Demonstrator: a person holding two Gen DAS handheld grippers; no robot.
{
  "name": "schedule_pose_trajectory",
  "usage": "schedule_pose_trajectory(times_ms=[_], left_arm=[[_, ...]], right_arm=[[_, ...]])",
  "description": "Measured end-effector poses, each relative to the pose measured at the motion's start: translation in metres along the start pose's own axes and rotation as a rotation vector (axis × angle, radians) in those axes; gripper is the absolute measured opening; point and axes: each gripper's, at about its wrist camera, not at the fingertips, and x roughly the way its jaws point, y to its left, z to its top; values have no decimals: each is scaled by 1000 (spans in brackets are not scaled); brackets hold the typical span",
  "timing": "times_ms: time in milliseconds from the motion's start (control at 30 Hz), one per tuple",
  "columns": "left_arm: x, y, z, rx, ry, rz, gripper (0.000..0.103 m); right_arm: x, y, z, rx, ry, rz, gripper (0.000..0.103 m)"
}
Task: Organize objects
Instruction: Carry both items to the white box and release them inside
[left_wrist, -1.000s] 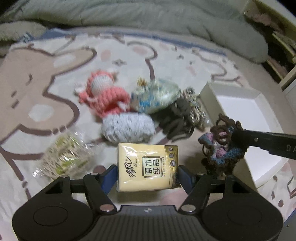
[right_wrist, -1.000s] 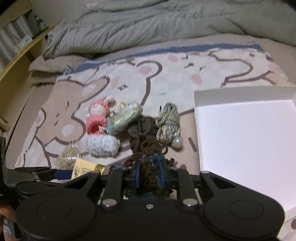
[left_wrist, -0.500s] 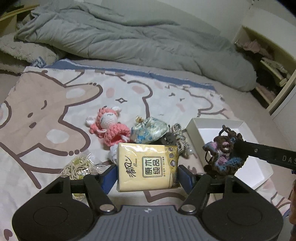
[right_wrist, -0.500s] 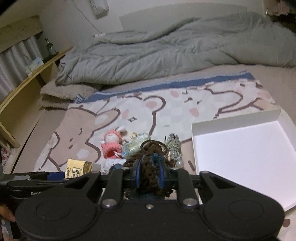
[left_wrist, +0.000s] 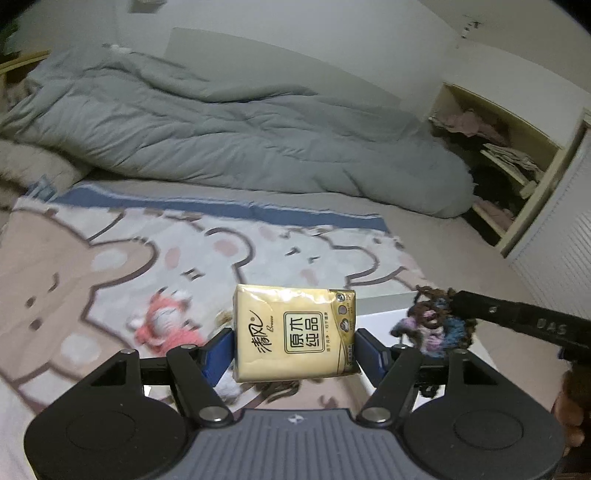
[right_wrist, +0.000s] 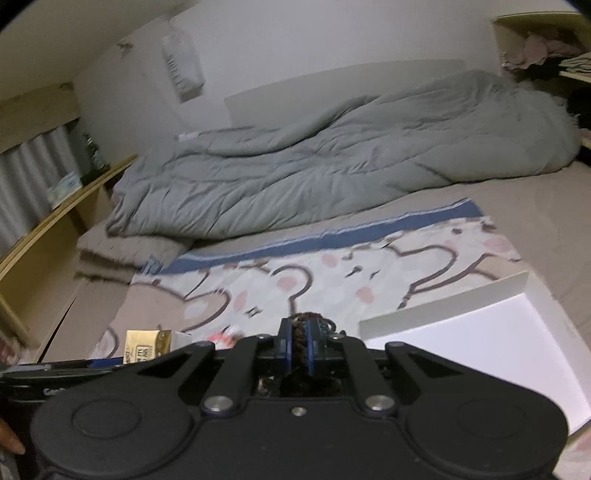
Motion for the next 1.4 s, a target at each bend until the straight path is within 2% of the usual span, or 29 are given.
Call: schedule_pose_trajectory(times_ms=[367,500,800,1067,1167,1300,1367,1400], left_arm=[[62,-70,46,116,8,-114,71],[97,-88,50,216,36,-154,71],[178,-114,31,570,166,-289,70],[240,-123,-2,875,342,-344,70],[256,-118,-9,930,401,-361,70],[267,-113,-9,970,426,-378,71],[271,-111,-9,959,416,-379,74],[272,-110,-9,942,413,-371,83]], right_arm=[[19,-64,33,84,-63,-155,8],[28,-91,43,104,-74,-194,8],[70,-138,34,126,-17,-244,8],[112,-154,17,136,73,-253,8],[124,-155,15,123,100,-251,8],[136,-153,13,116,128,-238,8],[141,-152,12,115,141,-229,8],[144,-151,11,116,146,-224,8]])
